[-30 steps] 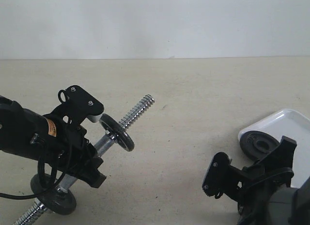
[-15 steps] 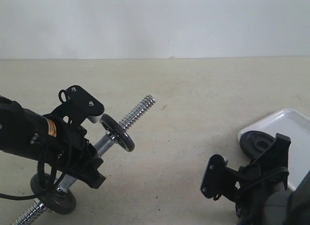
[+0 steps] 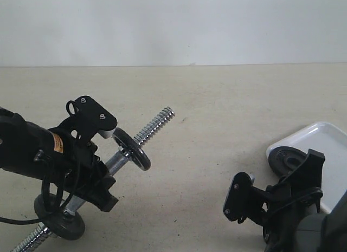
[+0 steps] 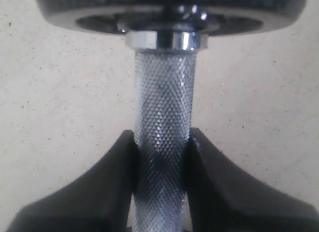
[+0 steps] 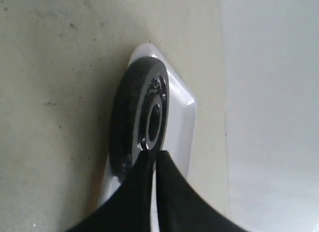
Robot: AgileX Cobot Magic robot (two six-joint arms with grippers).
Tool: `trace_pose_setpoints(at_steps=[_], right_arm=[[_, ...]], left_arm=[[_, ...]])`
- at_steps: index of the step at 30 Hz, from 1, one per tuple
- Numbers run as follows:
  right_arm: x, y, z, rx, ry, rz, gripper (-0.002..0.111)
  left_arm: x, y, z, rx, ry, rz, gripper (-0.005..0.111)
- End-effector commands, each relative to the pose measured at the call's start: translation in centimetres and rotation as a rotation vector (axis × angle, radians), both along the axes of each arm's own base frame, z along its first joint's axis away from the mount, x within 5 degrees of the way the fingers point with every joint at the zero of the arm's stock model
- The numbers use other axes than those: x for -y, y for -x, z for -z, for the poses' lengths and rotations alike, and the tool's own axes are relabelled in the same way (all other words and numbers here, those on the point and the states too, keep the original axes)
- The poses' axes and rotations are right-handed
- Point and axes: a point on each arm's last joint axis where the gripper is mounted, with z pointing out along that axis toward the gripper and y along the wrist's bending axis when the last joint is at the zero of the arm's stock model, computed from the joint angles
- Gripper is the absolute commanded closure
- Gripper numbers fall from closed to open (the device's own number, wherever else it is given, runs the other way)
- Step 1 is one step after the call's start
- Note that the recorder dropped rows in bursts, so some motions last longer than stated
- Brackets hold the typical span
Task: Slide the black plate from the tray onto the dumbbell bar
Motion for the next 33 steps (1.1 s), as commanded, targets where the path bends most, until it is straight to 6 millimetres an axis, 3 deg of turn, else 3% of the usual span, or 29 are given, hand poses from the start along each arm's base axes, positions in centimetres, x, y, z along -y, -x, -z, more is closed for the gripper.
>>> trace_pose_setpoints(at_steps=[1,6,8,15,33], right_arm=[[-0.13,0.24,0.60,-0.050,-0.027,-0.011,0.108],[-0.12,0.23,0.59,-0.042,-0.043,-0.003,0.108],[-0.12,0.23,0.59,-0.032,-0.067,0.009,0.102],[-0.18,0.21,0.58,-0.007,-0.127,0.032,0.055],[-0.24,0.20,0.62,-0.052,-0.030,-0.019,0.049]], left_arm=[[1.62,-3.27,-5.07,0.490,0.274,-0.025,0.102],[1.63,-3.28,-5.11,0.494,0.275,-0.026,0.102],[1.63,-3.28,-5.11,0.494,0.275,-0.026,0.102],[1.63,-3.28,-5.11,0.505,0.257,-0.005,0.102],[1.63,-3.29,-5.12,0.507,0.258,-0.005,0.102]])
